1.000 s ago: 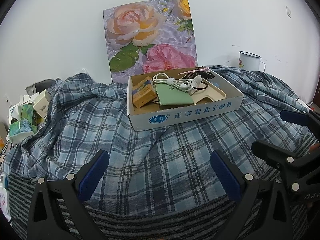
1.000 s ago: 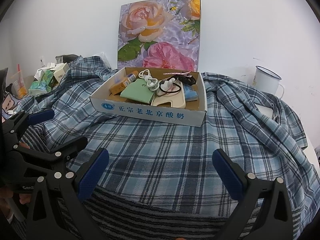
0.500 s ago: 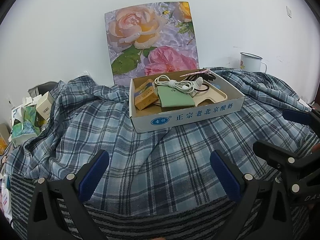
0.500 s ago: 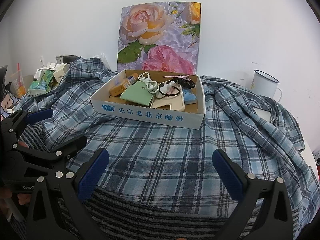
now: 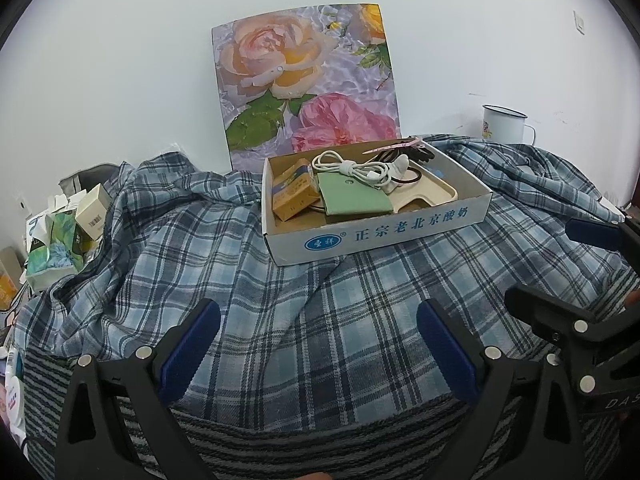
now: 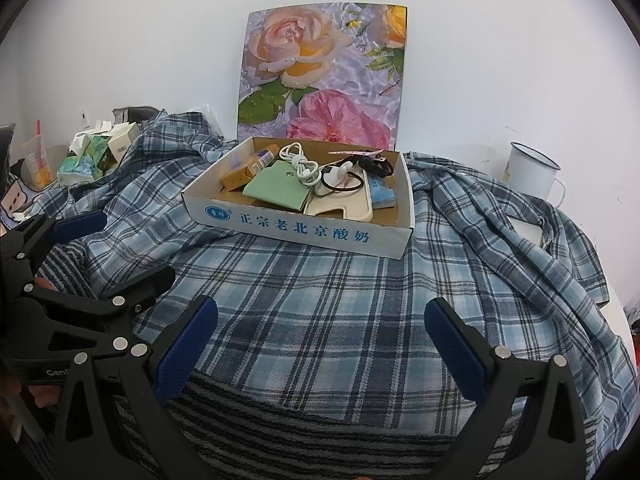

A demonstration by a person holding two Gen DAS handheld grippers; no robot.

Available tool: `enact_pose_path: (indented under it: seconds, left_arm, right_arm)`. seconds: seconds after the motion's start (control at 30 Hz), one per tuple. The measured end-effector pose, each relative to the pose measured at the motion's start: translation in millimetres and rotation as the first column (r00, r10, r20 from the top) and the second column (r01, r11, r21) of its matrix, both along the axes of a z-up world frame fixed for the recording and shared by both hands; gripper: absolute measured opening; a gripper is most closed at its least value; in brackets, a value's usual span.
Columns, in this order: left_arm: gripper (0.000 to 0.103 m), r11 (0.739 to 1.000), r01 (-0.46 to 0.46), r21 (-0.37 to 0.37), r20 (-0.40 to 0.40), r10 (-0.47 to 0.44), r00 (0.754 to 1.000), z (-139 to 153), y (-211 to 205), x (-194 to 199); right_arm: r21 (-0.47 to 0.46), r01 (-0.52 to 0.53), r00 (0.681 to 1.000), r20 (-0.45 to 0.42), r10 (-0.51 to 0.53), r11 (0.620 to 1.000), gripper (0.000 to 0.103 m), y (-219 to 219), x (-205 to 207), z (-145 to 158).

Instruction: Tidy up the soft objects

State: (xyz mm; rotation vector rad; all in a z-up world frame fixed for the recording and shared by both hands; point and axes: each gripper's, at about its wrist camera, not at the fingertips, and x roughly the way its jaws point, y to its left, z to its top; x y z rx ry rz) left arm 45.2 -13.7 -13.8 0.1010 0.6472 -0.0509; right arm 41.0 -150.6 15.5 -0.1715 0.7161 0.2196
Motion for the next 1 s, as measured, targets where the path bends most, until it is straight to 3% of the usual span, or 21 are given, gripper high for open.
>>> enact_pose_path:
  seconds: [1.0]
  left_arm:
    - [0.101, 1.0, -0.017, -0.023, 0.028, 0.018, 0.999, 3.6, 6.1, -3.5]
  right_arm:
    - [-0.031, -0.009, 1.0, 0.007, 0.009, 0.999, 0.103, 5.6, 0.5, -1.6]
